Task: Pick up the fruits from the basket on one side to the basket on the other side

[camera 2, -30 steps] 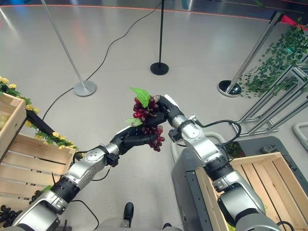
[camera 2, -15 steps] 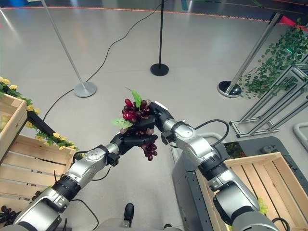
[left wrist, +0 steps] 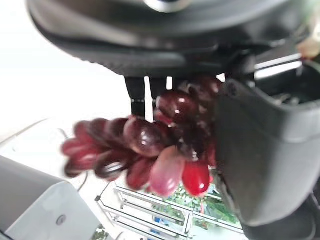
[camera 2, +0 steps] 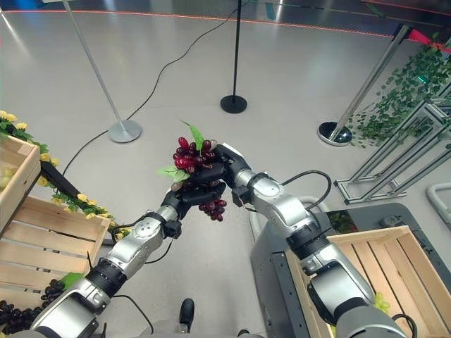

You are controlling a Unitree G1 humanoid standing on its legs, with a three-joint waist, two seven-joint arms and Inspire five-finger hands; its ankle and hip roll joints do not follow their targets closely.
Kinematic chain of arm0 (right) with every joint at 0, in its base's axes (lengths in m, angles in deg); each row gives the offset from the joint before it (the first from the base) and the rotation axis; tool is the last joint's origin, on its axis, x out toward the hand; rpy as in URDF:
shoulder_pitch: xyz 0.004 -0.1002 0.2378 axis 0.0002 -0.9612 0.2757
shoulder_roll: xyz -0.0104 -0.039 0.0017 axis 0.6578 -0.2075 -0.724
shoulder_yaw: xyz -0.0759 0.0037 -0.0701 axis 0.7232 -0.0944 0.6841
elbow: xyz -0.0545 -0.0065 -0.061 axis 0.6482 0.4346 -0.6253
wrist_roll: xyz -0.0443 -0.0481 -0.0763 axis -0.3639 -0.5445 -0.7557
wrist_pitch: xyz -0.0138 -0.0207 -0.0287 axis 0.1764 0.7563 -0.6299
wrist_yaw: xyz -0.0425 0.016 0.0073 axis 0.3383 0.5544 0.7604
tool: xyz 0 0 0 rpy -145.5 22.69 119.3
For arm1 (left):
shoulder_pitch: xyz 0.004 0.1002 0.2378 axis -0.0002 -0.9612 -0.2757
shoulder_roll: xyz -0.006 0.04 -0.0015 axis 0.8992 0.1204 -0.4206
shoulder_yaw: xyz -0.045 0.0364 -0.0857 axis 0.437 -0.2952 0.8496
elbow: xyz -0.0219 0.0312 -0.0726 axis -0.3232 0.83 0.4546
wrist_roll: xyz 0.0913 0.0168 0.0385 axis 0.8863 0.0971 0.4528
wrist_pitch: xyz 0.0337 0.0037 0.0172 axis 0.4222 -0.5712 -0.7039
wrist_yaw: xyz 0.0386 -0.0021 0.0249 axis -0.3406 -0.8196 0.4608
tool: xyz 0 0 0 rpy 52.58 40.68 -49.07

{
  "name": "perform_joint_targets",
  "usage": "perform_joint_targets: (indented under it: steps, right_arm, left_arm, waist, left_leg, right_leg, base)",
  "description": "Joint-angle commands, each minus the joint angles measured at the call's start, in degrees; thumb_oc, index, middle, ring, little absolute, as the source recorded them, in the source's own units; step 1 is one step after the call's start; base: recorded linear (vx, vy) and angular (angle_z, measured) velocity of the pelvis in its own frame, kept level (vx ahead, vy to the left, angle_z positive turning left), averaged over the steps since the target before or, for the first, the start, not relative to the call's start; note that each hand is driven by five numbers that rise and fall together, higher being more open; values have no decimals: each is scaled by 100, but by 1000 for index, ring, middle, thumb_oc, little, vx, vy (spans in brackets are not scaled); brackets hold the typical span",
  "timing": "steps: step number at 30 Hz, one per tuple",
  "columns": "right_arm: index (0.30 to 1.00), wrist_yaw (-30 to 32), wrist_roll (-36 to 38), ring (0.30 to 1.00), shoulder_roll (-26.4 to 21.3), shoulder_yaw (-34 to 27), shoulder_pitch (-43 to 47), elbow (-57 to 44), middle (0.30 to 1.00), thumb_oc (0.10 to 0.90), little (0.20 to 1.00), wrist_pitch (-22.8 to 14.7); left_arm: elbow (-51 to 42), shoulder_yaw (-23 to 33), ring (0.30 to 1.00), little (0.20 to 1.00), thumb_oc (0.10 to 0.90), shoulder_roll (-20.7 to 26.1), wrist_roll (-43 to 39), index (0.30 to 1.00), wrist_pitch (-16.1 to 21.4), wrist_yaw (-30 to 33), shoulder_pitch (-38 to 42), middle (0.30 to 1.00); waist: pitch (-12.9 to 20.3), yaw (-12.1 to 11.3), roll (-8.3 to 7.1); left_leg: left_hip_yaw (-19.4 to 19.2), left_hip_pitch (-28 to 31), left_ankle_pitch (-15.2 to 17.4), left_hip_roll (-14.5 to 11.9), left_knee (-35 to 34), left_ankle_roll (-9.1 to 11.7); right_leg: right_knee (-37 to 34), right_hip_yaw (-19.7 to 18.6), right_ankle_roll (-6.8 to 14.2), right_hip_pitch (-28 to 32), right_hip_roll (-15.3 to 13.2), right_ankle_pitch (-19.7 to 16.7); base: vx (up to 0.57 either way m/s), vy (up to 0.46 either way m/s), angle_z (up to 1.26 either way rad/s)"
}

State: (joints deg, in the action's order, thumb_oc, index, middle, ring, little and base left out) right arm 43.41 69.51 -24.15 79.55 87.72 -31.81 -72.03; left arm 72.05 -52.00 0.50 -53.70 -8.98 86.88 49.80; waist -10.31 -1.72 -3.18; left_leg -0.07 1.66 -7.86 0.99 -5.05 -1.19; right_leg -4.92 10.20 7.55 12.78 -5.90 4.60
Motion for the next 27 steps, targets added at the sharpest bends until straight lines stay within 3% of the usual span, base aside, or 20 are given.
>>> perform_joint_targets:
  steps: [1,9,22,27]
  right_arm:
    - [900,-105,-4,900,411,-47,56,-139,900,800,900,-197]
    - [900,381,-1030,900,88,-224,-158,184,900,800,900,-166]
    - [900,895,-1669,900,-391,-513,-621,473,900,800,900,-449]
    - [900,1029,-1586,900,-464,-692,-905,463,900,800,900,-712]
  left_arm:
    - [238,521,300,300,400,-416,-147,300,1032,52,599,300]
    - [365,694,300,300,400,-441,-289,300,958,80,191,300]
    - [361,1078,300,300,400,-198,-240,300,904,89,-189,300]
    - [312,1269,300,300,400,-81,-165,300,969,115,-430,300]
  waist:
    - [956,-96,-60]
    - [898,-149,-60]
    - [792,-264,-54]
    - [744,-310,-27]
  left_leg:
    - [-110,452,686,-8,5,125]
    - [-68,438,674,-1,5,112]
    - [66,424,644,-6,5,113]
    - [138,416,622,-12,5,116]
  right_leg:
    - [-8,-23,-391,-563,202,-735]
    - [-8,37,-386,-552,184,-740]
    - [-8,138,-385,-526,177,-733]
    - [-8,174,-400,-503,193,-717]
  base:
    - [0,0,0]
    - [-9,-3,1]
    - [-15,-15,5]
    - [11,-41,3]
